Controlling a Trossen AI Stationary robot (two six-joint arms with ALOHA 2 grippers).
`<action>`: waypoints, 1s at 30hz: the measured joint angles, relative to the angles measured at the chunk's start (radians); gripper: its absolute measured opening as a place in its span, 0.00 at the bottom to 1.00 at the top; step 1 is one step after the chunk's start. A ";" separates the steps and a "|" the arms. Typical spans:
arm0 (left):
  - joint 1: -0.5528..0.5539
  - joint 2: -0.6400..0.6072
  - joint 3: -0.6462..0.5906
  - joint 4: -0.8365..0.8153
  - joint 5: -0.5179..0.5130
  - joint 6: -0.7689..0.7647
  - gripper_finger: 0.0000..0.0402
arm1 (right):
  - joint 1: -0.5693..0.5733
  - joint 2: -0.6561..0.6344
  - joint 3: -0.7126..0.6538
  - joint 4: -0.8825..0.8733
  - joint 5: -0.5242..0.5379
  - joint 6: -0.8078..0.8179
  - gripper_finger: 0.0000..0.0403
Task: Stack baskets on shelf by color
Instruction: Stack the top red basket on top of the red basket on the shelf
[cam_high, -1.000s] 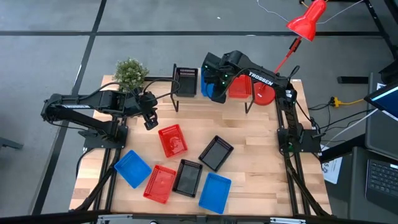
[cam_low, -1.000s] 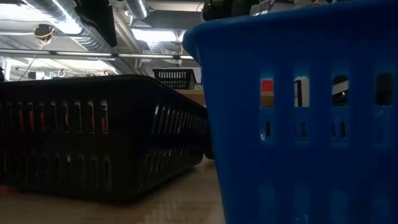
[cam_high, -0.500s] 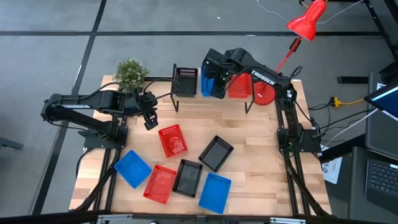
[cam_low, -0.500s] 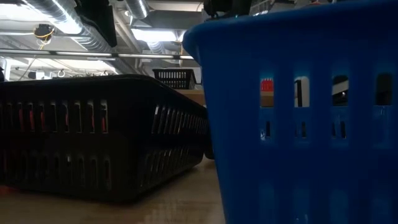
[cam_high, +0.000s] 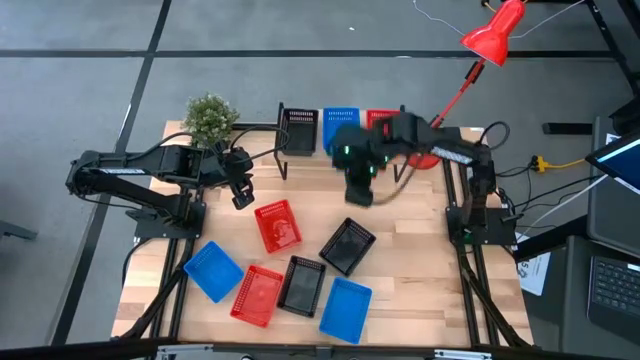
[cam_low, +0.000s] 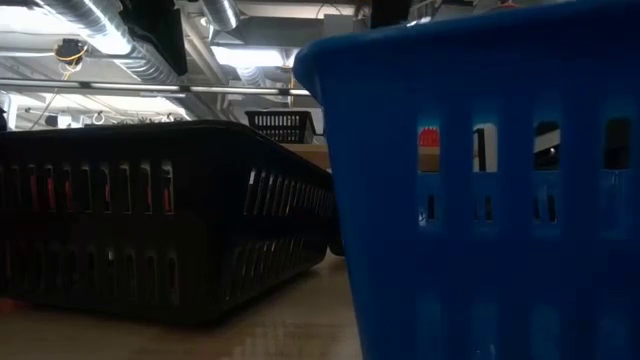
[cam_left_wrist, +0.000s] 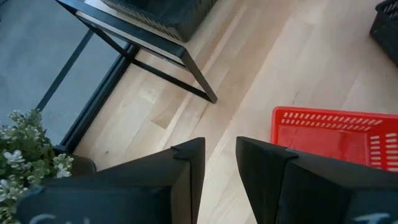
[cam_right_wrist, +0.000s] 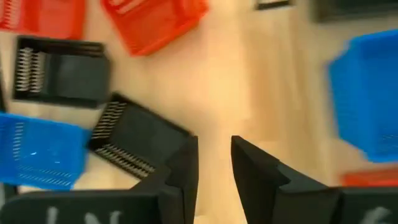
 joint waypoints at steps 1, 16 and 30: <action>-0.001 0.000 0.000 0.000 0.001 0.000 0.21 | 0.036 -0.003 -0.014 0.002 0.004 0.026 0.24; -0.007 0.000 0.000 0.001 0.062 0.051 0.21 | 0.437 -0.001 -0.516 0.583 0.163 0.534 0.24; -0.113 0.189 -0.001 0.009 0.261 0.134 0.21 | 0.528 0.015 -0.569 0.756 0.337 0.671 0.24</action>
